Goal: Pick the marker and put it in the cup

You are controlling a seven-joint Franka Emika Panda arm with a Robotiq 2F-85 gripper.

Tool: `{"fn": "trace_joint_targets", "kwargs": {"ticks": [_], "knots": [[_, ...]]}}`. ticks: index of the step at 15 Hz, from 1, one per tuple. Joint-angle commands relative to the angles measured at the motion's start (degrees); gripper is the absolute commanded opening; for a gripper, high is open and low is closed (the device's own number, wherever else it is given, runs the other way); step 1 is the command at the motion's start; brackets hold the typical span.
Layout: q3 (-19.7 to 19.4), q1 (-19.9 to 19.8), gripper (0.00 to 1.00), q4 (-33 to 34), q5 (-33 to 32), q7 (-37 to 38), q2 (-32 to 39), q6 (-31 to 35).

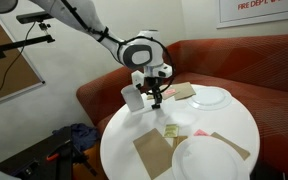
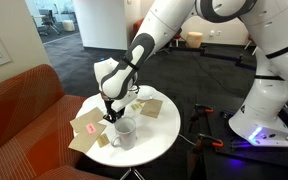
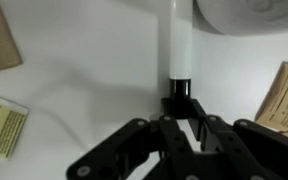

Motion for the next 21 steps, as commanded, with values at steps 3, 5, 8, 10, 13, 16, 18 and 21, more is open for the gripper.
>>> {"fn": "trace_joint_targets", "kwargs": {"ticks": [3, 5, 8, 10, 13, 16, 18, 21], "knots": [[-0.6, 0.5, 0.05, 1.2, -0.5, 1.6, 0.0, -1.6], [-1.0, 0.5, 0.05, 0.1, -0.6, 1.7, -1.1, -0.6], [-2.2, 0.6, 0.05, -1.4, -1.1, 2.1, -3.2, 0.4], [-3.4, 0.9, 0.05, -2.7, -1.9, 2.2, -5.3, 1.0], [-5.0, 1.2, 0.05, -4.9, -4.4, 1.8, -8.9, 1.8], [-6.6, 1.8, 0.05, -7.4, -8.0, 2.1, -13.3, 1.9], [-6.4, 1.4, 0.05, -9.2, -9.4, 1.1, -16.6, 1.0], [-6.3, 1.2, 0.05, -12.4, -11.8, 0.8, -22.0, -0.1]]}}
